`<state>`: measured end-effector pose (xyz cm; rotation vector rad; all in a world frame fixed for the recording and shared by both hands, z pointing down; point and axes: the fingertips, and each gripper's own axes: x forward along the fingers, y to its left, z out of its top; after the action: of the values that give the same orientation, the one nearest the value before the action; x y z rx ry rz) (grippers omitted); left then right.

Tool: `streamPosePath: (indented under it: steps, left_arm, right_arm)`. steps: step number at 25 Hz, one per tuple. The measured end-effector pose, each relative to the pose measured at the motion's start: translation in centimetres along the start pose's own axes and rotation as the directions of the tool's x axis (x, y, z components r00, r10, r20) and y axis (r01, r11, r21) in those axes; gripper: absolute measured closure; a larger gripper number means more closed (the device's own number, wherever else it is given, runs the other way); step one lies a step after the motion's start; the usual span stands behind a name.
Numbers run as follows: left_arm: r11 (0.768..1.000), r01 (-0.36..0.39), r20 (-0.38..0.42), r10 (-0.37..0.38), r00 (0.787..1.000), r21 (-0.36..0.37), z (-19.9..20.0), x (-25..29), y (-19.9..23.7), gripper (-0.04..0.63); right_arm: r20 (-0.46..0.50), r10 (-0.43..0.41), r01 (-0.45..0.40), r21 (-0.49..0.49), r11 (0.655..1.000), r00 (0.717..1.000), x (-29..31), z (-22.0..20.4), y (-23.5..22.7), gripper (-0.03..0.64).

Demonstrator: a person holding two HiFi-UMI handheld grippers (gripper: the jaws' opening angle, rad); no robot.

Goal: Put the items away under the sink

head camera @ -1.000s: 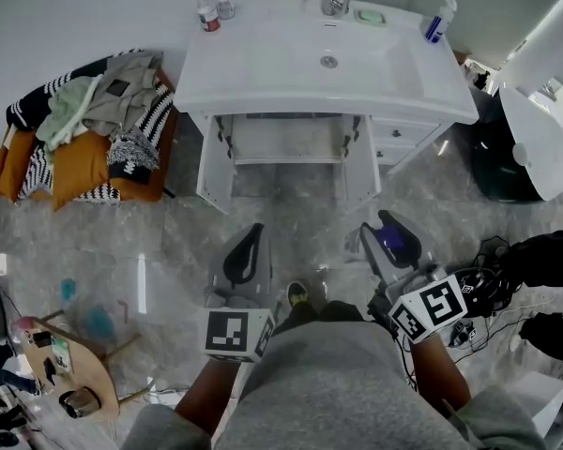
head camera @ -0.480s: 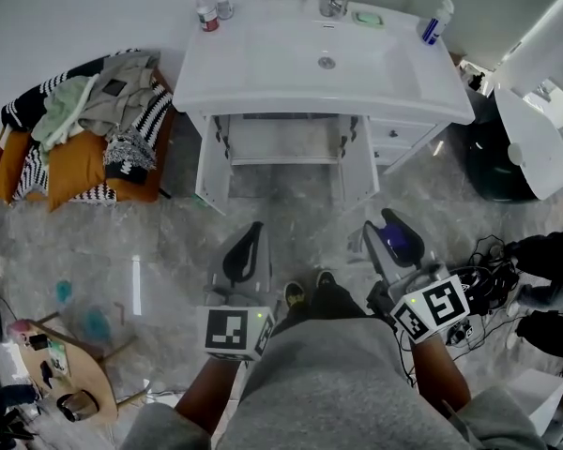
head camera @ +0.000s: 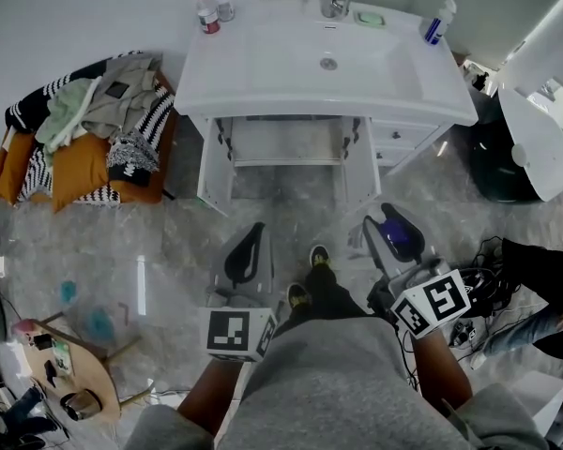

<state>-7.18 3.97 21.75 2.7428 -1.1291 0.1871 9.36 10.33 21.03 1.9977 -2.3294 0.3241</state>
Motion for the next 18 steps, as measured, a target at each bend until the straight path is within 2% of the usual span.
streamPosePath:
  steps: [18]
  left_arm:
    - [1.0,0.017,-0.033,-0.017,0.999,0.012,1.1,6.9,-1.4,0.583]
  right_arm:
    - [-0.007,-0.003,0.003,0.021,1.0,1.0,2.9,0.8,-6.0,0.471]
